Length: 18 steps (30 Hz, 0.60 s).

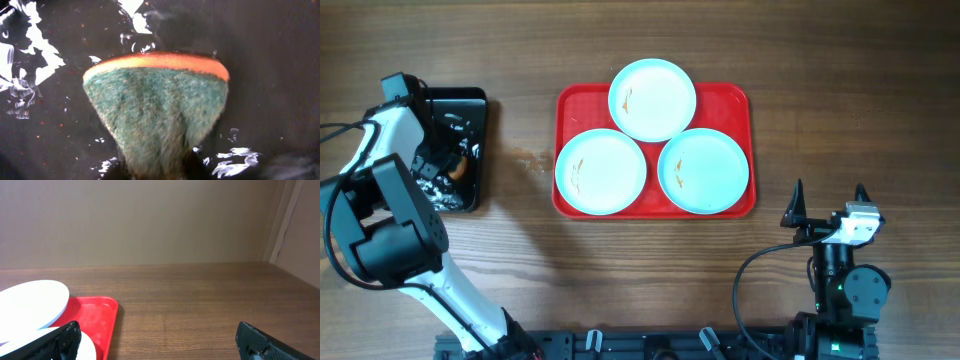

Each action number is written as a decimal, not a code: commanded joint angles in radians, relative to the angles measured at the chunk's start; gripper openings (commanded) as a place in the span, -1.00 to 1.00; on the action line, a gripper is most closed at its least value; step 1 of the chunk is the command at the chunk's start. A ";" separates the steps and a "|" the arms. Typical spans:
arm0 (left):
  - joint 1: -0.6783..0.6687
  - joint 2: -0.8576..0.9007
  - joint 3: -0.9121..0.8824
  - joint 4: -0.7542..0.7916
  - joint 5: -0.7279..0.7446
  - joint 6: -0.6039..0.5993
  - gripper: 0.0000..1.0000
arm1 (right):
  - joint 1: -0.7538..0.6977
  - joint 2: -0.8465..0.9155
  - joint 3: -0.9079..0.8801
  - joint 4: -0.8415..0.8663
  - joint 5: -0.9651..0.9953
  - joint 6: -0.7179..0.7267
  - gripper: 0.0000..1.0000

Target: Clean dirty plates on tray and stack at the side

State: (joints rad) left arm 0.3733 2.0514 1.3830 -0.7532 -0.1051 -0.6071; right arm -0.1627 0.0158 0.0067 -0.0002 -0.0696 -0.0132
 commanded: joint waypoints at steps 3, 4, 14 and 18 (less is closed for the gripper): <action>0.002 0.018 0.008 -0.020 0.012 -0.003 1.00 | -0.005 0.001 -0.002 0.002 0.011 0.002 1.00; 0.002 0.018 0.008 -0.023 0.012 -0.003 1.00 | -0.005 0.001 -0.002 0.002 0.011 0.002 0.99; 0.002 0.018 0.008 -0.038 0.062 -0.003 -0.92 | -0.005 0.001 -0.002 0.002 0.011 0.002 0.99; 0.002 0.018 0.008 -0.038 0.064 -0.003 -0.92 | -0.005 0.001 -0.002 0.002 0.011 0.002 0.99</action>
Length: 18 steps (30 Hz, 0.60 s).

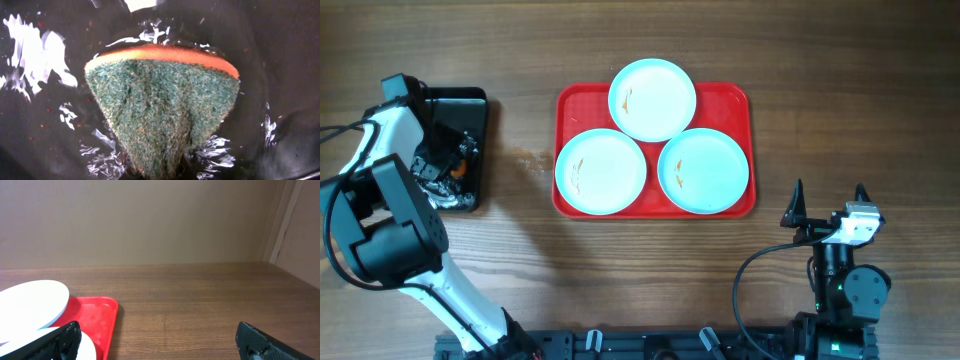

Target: Clean dirty plates on tray and stack at the side

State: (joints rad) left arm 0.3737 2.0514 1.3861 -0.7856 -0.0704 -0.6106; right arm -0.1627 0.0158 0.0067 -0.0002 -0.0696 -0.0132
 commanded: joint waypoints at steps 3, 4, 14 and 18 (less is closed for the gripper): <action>0.002 0.018 0.005 -0.003 0.029 0.000 0.79 | -0.005 0.001 -0.002 0.002 0.011 0.002 0.99; 0.002 0.018 0.005 0.002 0.029 0.000 1.00 | -0.005 0.001 -0.002 0.002 0.011 0.002 0.99; 0.002 0.019 0.005 0.057 -0.002 0.001 0.99 | -0.005 0.001 -0.002 0.002 0.011 0.002 0.99; 0.002 0.019 0.005 0.061 -0.002 0.001 0.20 | -0.005 0.001 -0.002 0.002 0.011 0.002 0.99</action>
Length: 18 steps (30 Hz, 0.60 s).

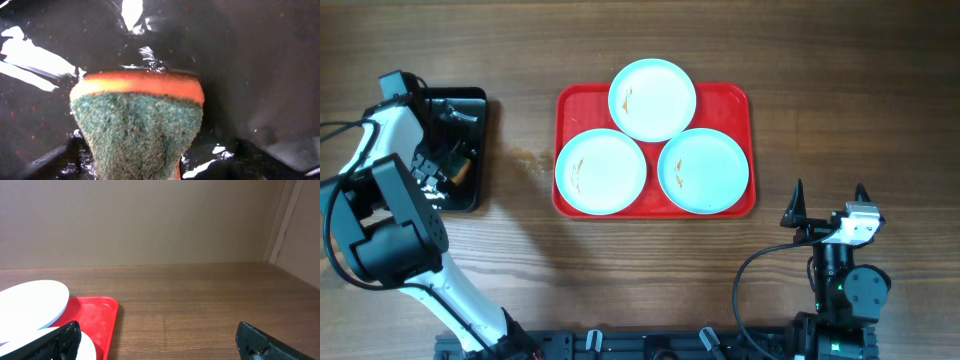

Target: Clean dirty plates on tray and stack at the side

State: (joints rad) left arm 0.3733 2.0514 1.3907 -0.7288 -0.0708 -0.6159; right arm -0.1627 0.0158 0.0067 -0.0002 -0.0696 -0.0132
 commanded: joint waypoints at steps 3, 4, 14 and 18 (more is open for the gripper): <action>0.002 0.019 0.001 0.003 -0.001 0.006 -0.45 | -0.005 0.001 -0.002 0.002 0.011 0.002 0.99; 0.002 0.019 0.001 0.003 -0.001 0.006 -0.67 | -0.005 0.001 -0.002 0.002 0.011 0.002 1.00; 0.002 -0.021 0.002 -0.016 -0.001 0.010 -0.92 | -0.005 0.001 -0.002 0.002 0.011 0.002 1.00; 0.002 -0.087 0.002 -0.024 -0.001 0.009 -0.92 | -0.005 0.001 -0.002 0.002 0.011 0.002 0.99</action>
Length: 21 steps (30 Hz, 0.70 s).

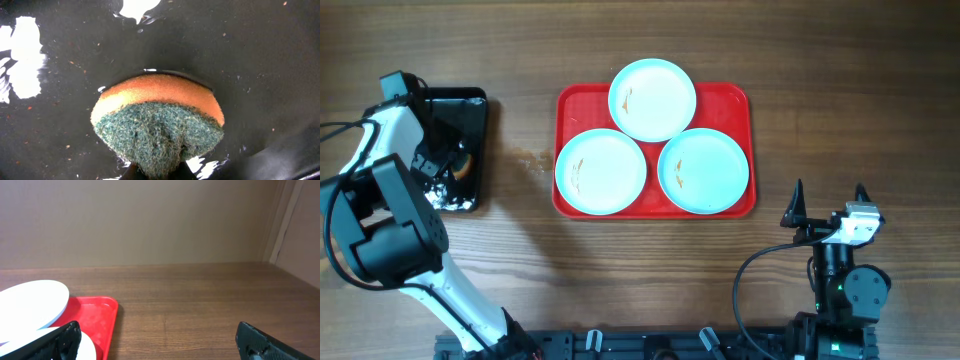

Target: Clean dirty plates on tray and stack at the side

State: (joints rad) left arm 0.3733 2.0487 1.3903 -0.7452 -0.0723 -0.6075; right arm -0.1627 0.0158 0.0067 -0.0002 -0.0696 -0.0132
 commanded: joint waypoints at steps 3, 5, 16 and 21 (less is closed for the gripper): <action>0.002 -0.137 0.003 -0.015 0.001 0.000 -0.92 | -0.005 0.001 -0.002 0.002 0.011 0.002 0.99; 0.002 -0.186 0.003 -0.015 0.001 0.000 -0.92 | -0.005 0.001 -0.002 0.002 0.011 0.002 0.99; 0.002 -0.241 -0.043 0.032 -0.047 0.000 -0.92 | -0.005 0.001 -0.002 0.002 0.011 0.002 0.99; 0.002 -0.164 -0.086 0.061 -0.047 0.001 -0.92 | -0.005 0.001 -0.002 0.002 0.011 0.002 0.99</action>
State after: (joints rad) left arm 0.3737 1.8275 1.3354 -0.6804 -0.0971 -0.6075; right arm -0.1627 0.0158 0.0067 -0.0002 -0.0696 -0.0132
